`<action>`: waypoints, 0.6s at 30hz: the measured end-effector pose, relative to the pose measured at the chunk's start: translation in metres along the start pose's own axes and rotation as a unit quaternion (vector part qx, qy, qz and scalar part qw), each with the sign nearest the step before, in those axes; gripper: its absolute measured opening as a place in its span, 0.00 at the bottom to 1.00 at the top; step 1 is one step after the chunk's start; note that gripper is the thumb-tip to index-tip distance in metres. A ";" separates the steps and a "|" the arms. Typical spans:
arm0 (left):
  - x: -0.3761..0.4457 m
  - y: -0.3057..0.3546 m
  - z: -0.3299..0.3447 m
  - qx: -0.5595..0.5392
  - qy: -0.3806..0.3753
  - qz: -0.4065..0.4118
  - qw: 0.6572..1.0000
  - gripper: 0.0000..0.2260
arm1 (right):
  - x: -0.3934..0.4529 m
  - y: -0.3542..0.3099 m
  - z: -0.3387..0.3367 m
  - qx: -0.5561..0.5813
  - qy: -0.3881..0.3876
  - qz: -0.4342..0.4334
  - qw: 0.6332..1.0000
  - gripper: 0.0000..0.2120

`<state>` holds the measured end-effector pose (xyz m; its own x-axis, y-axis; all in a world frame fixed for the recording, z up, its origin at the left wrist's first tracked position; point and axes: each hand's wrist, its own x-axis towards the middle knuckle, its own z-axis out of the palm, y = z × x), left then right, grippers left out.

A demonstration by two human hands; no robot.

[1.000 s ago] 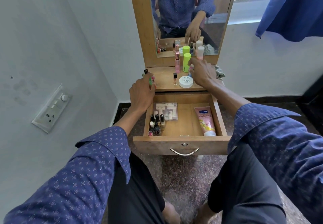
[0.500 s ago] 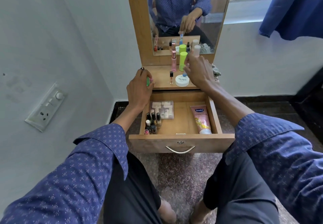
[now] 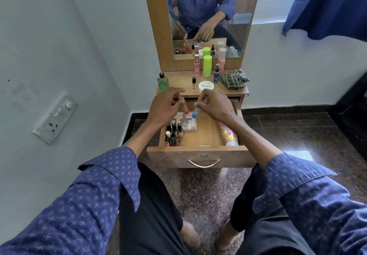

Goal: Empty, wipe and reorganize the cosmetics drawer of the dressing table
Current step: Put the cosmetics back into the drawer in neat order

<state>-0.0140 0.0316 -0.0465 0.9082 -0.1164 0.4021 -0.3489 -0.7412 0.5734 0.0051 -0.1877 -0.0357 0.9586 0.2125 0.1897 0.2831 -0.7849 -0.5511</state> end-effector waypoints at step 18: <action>-0.054 -0.013 -0.021 -0.007 -0.263 -0.068 0.962 0.07 | -0.038 -0.032 0.042 -0.077 -0.210 0.001 0.975 0.09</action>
<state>-0.0635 0.0614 -0.0610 0.9361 -0.3395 -0.0918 -0.2180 -0.7650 0.6061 -0.0392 -0.1466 -0.0595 0.8972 0.4040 -0.1782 0.3031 -0.8569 -0.4169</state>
